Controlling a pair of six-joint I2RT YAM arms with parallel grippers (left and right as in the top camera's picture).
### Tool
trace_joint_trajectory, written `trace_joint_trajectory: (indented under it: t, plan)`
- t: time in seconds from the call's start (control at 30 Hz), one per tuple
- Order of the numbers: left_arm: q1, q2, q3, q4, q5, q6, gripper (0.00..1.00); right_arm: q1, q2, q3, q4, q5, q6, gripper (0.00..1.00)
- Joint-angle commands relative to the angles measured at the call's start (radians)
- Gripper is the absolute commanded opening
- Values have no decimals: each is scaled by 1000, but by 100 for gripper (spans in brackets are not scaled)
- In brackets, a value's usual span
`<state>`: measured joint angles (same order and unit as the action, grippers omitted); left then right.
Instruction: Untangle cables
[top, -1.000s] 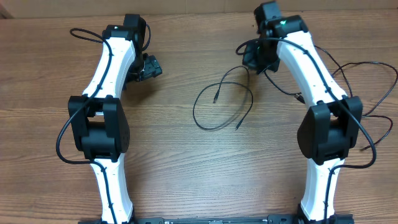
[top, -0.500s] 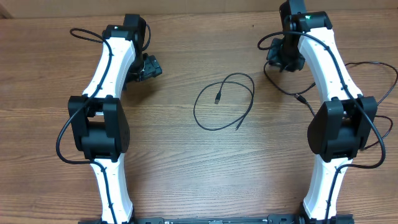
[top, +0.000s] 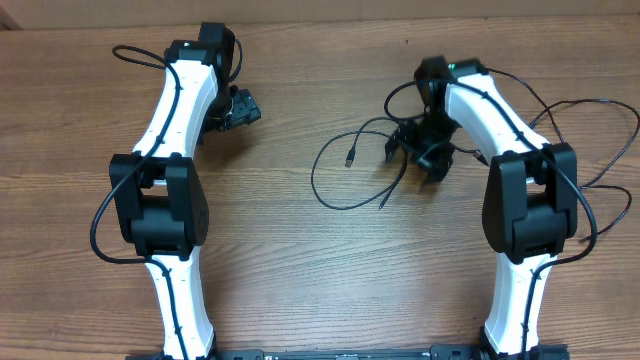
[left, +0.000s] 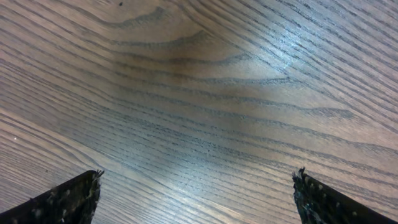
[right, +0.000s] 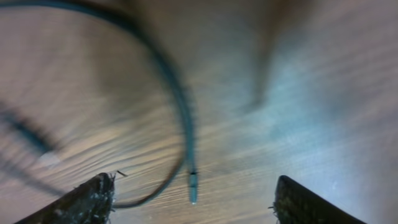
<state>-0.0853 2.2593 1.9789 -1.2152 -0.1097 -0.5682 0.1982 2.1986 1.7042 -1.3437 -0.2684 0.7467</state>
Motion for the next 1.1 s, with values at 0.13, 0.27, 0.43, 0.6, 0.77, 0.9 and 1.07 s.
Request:
trace_joint_trajectory:
  t: [0.13, 0.27, 0.43, 0.6, 0.77, 0.9, 1.07]
  plan:
    - [-7, -16, -1, 0, -12, 15, 99, 52, -10, -150, 103, -60, 256, 87]
    - [-7, -16, -1, 0, -12, 15, 99, 80, -10, -187, 204, -123, 256, 74]
    - [-7, -16, -1, 0, -12, 15, 100, 106, -10, -195, 248, -126, 257, 44]
    - [-7, -16, -1, 0, -12, 15, 99, 108, -10, -195, 242, -66, 256, 20]
    - [-7, -16, -1, 0, -12, 15, 99, 101, -10, -194, 237, 34, 220, 4]
    - [-7, -16, -1, 0, -12, 15, 100, 74, -11, -164, 235, 78, 134, 4]
    - [-8, -16, -1, 1, -12, 15, 99, 12, -11, -35, 179, 77, 26, 4]
